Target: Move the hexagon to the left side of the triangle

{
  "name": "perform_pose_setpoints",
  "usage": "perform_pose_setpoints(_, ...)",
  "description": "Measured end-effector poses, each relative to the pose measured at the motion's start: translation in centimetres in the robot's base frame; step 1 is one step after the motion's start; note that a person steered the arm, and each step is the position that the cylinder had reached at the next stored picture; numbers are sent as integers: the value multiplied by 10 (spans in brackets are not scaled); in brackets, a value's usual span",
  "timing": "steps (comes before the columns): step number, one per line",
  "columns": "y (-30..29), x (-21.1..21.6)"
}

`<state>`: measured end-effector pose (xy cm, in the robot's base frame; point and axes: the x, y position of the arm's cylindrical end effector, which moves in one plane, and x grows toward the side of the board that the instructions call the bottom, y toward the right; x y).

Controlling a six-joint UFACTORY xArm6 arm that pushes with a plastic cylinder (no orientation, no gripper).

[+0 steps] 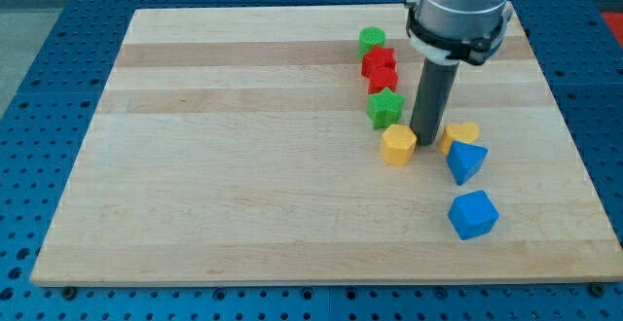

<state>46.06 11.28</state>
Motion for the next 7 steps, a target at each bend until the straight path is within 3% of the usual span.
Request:
perform_pose_setpoints(2,-21,30)
perform_pose_setpoints(7,-59,15)
